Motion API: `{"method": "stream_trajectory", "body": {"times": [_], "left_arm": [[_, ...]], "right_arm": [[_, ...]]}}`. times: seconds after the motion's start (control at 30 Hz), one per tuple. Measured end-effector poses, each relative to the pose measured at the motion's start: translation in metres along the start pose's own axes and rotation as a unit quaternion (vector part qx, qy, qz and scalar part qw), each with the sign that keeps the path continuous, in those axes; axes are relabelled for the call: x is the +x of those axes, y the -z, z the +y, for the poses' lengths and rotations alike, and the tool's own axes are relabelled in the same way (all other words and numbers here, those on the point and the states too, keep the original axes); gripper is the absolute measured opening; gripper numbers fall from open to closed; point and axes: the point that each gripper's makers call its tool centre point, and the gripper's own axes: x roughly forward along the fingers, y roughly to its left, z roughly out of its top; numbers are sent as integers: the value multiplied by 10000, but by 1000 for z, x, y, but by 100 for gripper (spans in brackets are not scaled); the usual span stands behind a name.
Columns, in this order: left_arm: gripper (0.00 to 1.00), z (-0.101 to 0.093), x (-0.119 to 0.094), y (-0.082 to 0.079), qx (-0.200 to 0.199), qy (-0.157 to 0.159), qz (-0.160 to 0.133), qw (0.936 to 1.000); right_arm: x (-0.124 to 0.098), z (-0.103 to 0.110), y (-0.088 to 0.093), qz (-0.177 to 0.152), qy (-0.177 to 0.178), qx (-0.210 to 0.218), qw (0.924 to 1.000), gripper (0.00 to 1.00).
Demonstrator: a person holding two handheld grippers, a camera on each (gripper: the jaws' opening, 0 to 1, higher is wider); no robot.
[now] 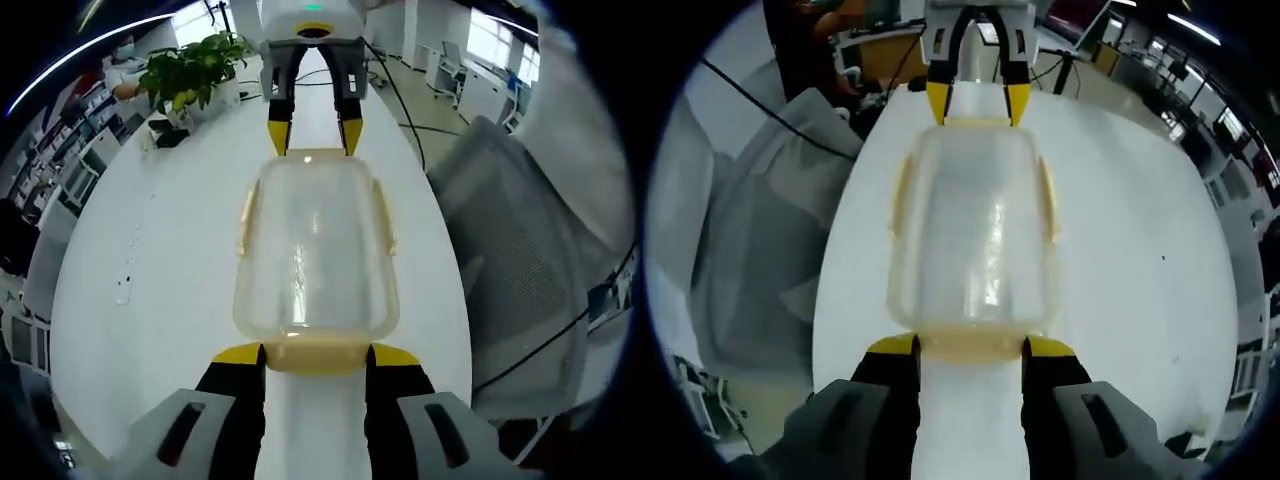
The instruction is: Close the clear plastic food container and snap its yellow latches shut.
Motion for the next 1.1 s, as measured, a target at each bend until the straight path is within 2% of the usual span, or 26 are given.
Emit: {"method": "stream_trajectory", "body": {"times": [0.43,0.83,1.1], "left_arm": [[32,17,17,-11,10,-3,-47,10000],[32,28,38,-18,-29,37,-102,9999],[32,31,52,-22,-39,52,-131,9999]], "right_arm": [[-2,-16,19,28,-12,5,10000,36],[6,-34,42,59,-86,15,9999,36],[9,-35,53,94,-126,5,9999,36]]}}
